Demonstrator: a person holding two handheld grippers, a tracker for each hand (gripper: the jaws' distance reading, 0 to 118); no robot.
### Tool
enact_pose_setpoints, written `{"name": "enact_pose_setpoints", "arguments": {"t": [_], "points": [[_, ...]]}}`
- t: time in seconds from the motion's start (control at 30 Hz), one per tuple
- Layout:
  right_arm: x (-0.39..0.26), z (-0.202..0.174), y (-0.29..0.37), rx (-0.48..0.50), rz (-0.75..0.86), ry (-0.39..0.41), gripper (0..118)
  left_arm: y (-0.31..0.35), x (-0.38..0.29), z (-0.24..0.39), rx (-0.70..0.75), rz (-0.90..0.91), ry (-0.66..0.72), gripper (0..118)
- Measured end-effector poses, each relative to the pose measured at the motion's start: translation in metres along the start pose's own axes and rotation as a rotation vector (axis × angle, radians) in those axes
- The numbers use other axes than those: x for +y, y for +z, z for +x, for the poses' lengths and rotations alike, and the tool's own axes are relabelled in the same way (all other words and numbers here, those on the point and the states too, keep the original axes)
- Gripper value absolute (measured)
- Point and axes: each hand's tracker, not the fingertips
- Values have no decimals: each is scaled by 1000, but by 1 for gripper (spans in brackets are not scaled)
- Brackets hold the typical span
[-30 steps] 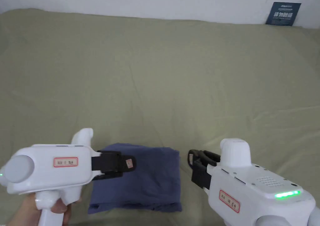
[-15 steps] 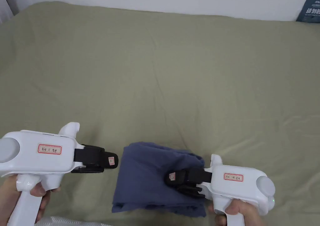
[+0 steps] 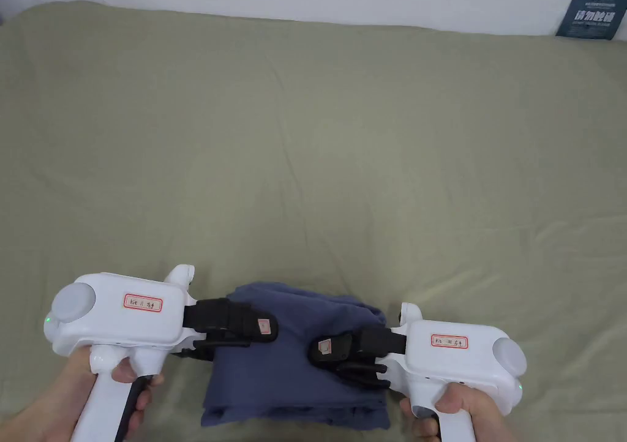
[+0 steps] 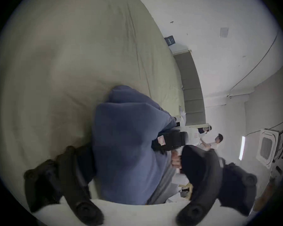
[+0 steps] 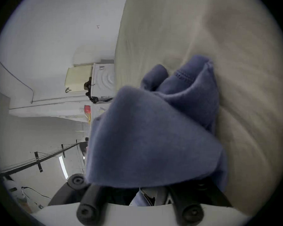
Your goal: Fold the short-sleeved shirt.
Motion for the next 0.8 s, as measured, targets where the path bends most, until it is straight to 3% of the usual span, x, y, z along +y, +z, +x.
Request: {"name": "enact_pose_setpoints", "arguments": {"t": [0.03, 0.13, 0.17, 0.23, 0.3, 0.37, 0.43, 0.5, 0.53, 0.63, 0.73, 0.8], "points": [[0, 0, 0, 2, 1, -3, 0, 1, -2, -2, 60, 16, -12, 28], [-4, -18, 2, -77, 12, 62, 0, 3, -4, -3, 19, 12, 11, 28], [-7, -30, 6, -145, 31, 124, 0, 4, -5, 1, 32, 17, 5, 28], [-21, -62, 18, -301, 123, 345, 0, 5, -7, 6, 58, 26, 1, 28], [-51, -101, 30, -608, 312, 613, 0, 6, -7, 7, 78, 32, -11, 28], [-84, -123, 36, -838, 565, 830, 0, 7, -8, 10, 100, 36, -38, 28], [-111, -137, 36, -1068, 787, 947, 0, 8, -12, 15, 116, 39, -37, 28], [-124, -142, 35, -1163, 846, 1063, 0, 10, -13, 19, 130, 44, -46, 28], [-121, -143, 35, -1193, 821, 1051, 0, 11, -14, 21, 138, 45, -59, 28], [-132, -148, 44, -1032, 882, 1007, 0, 14, -16, 29, 151, 44, -95, 28], [-140, -155, 48, -1012, 980, 1058, 0, 21, -17, 36, 141, 33, -141, 28], [-142, -162, 50, -992, 1007, 1048, 0, 29, -14, 38, 135, 35, -146, 28]]}}
